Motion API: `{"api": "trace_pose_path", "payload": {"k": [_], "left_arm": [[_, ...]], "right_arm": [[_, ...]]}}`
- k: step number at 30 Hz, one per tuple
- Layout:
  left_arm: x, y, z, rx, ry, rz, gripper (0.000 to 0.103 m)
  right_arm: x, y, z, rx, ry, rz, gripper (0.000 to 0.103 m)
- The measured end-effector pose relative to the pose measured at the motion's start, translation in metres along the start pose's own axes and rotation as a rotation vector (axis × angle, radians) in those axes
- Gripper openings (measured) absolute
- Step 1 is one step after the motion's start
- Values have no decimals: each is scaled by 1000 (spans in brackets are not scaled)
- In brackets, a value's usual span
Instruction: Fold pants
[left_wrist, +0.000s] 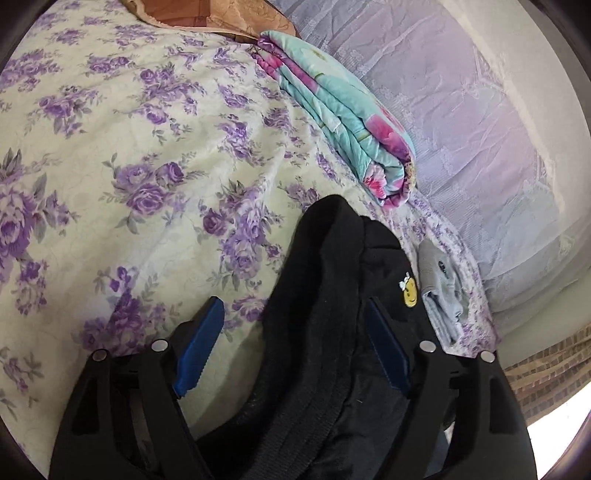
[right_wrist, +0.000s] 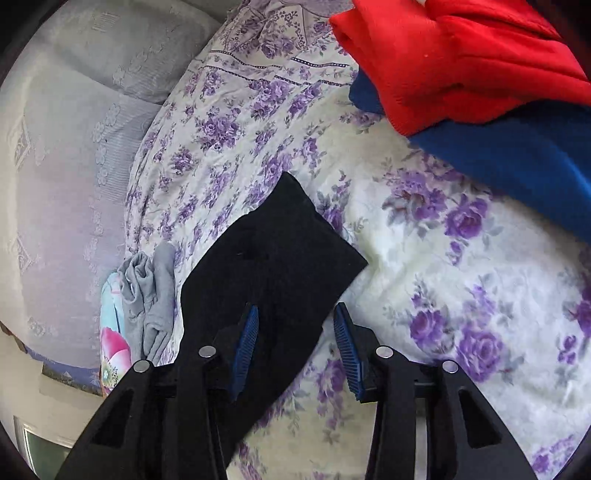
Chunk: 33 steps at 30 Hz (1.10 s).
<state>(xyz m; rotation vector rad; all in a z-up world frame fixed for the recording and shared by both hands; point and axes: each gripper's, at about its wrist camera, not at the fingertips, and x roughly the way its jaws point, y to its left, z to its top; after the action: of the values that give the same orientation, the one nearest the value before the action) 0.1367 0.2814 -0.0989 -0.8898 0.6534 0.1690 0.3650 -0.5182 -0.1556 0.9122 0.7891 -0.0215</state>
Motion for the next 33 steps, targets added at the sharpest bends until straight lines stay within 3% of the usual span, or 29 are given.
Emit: {"api": "trace_pose_path", "payload": {"k": [1,4,6,8,11,13,14,17,18,20,23,28,33], "left_arm": [[2,-5,-1,32,0,19,82],[4,-8,-2,63,1,30,86],[4,-7,-2,43,-3,10,86],[3,-7,-2,38,-5,3,86],[6,-9,-1,47,3,14,87],[7,-12,2,48,23,38,87],[6,-13,4,45,35,47,88],[3,-22,19,48,56,65,89],[0,-25,25,62,43,71,89],[-7,-37,38,113,0,82,91],[1,-49,56,181,-10,120,94],[43,-61,66,271,79,150,94],[68,-72,61,428,117,142,92]], "right_arm": [[0,1,1,-14,-12,-7,26],[-18,16,-2,-119,-73,19,15],[-47,28,-6,-210,-138,35,15],[-73,22,-8,-206,-149,39,14],[-83,-9,-6,-201,-106,-58,12],[-64,-35,-6,-176,33,-109,13],[-61,-46,-8,-143,58,-84,14],[-81,-51,-10,-99,9,-44,32],[-89,-49,-11,-106,-22,-46,42],[-100,-46,-14,-125,-53,-59,46],[-110,-45,-24,-106,-45,-12,56],[-121,-37,-53,-106,-36,82,65],[-112,3,-83,-226,66,138,73]]}}
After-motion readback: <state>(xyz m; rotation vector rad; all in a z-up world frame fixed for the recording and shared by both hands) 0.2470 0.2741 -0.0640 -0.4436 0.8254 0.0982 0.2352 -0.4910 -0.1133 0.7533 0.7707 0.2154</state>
